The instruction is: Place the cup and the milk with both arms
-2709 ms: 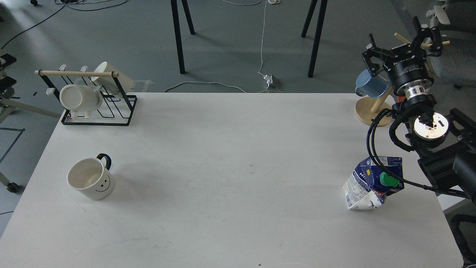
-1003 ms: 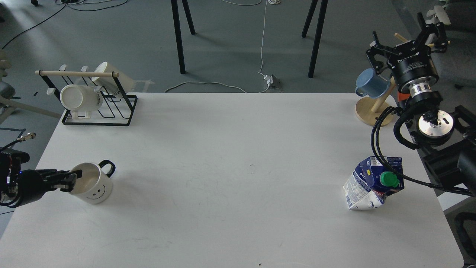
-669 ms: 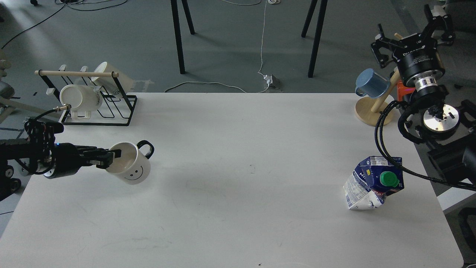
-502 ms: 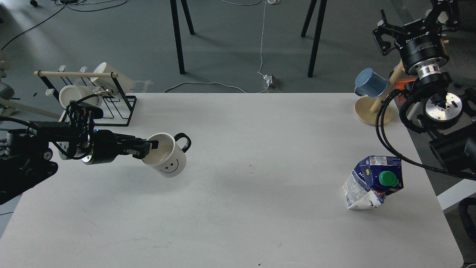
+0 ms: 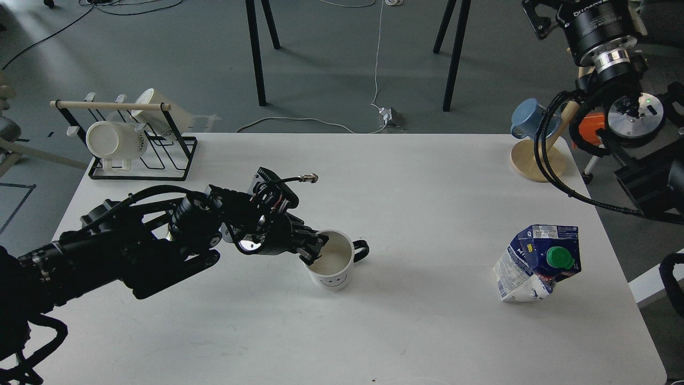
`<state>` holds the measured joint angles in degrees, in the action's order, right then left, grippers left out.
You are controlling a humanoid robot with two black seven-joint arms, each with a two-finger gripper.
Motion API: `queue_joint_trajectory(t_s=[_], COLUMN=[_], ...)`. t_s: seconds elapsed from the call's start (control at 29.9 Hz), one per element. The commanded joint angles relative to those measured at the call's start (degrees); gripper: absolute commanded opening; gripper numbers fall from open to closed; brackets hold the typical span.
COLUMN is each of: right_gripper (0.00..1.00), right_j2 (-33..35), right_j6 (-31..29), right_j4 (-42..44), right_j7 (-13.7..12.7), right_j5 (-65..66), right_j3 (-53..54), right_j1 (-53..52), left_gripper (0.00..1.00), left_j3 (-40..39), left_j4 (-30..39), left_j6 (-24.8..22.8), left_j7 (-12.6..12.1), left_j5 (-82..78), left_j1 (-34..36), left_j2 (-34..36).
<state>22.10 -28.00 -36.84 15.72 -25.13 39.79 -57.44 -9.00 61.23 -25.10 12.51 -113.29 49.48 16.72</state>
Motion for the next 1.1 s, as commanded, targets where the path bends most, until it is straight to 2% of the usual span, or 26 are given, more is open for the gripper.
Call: queue_joint_trajectory(t_s=[0.0, 0.07, 0.13, 0.17, 0.27, 0.3, 0.4, 0.47, 0.54, 0.6, 0.77, 0.94, 1.07], right_gripper=[1.0, 1.0, 1.0, 1.0, 1.0, 1.0, 1.0, 1.0, 1.0, 1.0, 1.0, 1.0, 1.0], right_j2=[0.14, 0.22, 1.19, 1.45, 1.63, 1.72, 2.59, 3.38, 3.91, 5.58, 11.46, 15.77, 18.5], right_j6=[0.0, 0.0, 0.0, 0.0, 0.0, 0.0, 0.0, 0.0, 0.0, 0.0, 0.0, 0.0, 0.0], right_j4=[-0.08, -0.08, -0.08, -0.17, -0.25, -0.25, -0.52, -0.87, -1.22, -2.44, -7.71, -14.83, -19.23], right_j7=[0.1, 0.19, 0.19, 0.28, 0.28, 0.28, 0.28, 0.28, 0.37, 0.54, 1.68, 2.12, 1.95], right_j5=[-0.01, -0.09, -0.09, -0.09, -0.09, -0.09, -0.09, -0.09, -0.18, -0.36, -1.06, -1.06, -1.06], right_j3=[-0.06, 0.02, 0.29, 0.37, 0.38, 0.38, 0.03, -0.06, 0.02, 0.64, 1.69, 3.53, 7.04], right_j1=[0.57, 0.75, 0.75, 0.75, 0.75, 0.75, 0.84, 1.01, 1.8, 3.12, 6.81, 14.27, 22.44], left_gripper=[0.08, 0.12, 0.28, 0.28, 0.29, 0.33, 0.59, 0.63, 0.65, 0.71, 0.98, 0.99, 0.99], left_j3=[-0.05, 0.04, 0.13, 0.13, -0.05, -0.14, -0.4, -1.19, -4.69, -9.78, -21.39, -30.0, -35.29], left_j4=[-0.05, -0.05, -0.49, -0.84, -1.02, -1.02, -0.59, 0.29, 2.22, 4.33, 4.69, 4.26, -0.04], left_j6=[-0.48, -0.39, -0.04, -0.04, -0.04, -0.04, -0.04, -0.39, -0.57, -0.57, 0.05, -0.57, -0.65], left_j7=[-1.6, -3.36, -5.9, -6.44, -6.35, -6.35, -6.61, -6.71, -6.44, -6.18, -6.09, -6.26, -6.62], left_j5=[-0.09, -0.26, -0.26, -0.26, -0.17, -0.09, 0.09, 0.44, 1.66, 5.87, 26.41, 51.01, 72.55], left_j1=[0.01, -0.08, -0.08, 0.01, 0.01, 0.01, -0.08, -0.17, -0.43, -1.05, -1.58, -1.58, -1.58], left_j2=[-3.44, -3.89, -3.72, -3.54, -3.1, -3.01, -2.84, -2.31, -0.56, 1.46, 4.72, 7.8, 8.59])
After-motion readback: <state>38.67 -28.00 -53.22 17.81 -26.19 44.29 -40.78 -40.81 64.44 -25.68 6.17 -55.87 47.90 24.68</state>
